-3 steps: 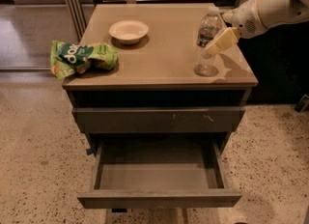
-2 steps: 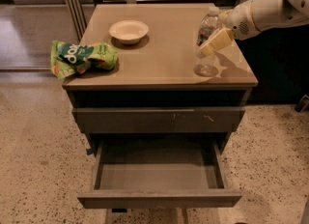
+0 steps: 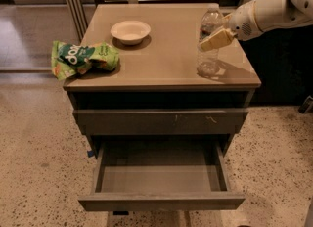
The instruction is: Place water bottle into middle drawer
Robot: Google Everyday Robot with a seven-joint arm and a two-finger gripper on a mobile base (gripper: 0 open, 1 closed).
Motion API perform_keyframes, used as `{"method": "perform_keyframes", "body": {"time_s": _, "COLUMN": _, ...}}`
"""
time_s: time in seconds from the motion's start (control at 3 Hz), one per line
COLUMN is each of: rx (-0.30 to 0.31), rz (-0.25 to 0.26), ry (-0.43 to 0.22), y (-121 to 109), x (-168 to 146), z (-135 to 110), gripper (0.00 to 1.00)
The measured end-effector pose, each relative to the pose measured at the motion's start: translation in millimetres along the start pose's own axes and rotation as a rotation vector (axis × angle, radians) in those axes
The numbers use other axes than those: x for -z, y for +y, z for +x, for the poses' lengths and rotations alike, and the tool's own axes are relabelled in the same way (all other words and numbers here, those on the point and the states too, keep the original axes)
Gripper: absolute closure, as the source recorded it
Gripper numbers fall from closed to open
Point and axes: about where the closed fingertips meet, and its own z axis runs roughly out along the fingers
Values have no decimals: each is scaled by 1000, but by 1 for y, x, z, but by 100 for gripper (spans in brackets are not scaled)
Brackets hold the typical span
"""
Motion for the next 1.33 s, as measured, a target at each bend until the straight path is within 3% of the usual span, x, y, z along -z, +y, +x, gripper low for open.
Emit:
{"method": "perform_keyframes", "body": {"time_s": 0.67, "rx": 0, "rz": 0, "ry": 0, "y": 0, "x": 0, "z": 0, "gripper": 88}}
{"method": "perform_keyframes", "body": {"time_s": 1.0, "rx": 0, "rz": 0, "ry": 0, "y": 0, "x": 0, "z": 0, "gripper": 100}}
{"method": "perform_keyframes", "body": {"time_s": 1.33, "rx": 13, "rz": -42, "ry": -22, "y": 14, "x": 12, "z": -6, "gripper": 100}}
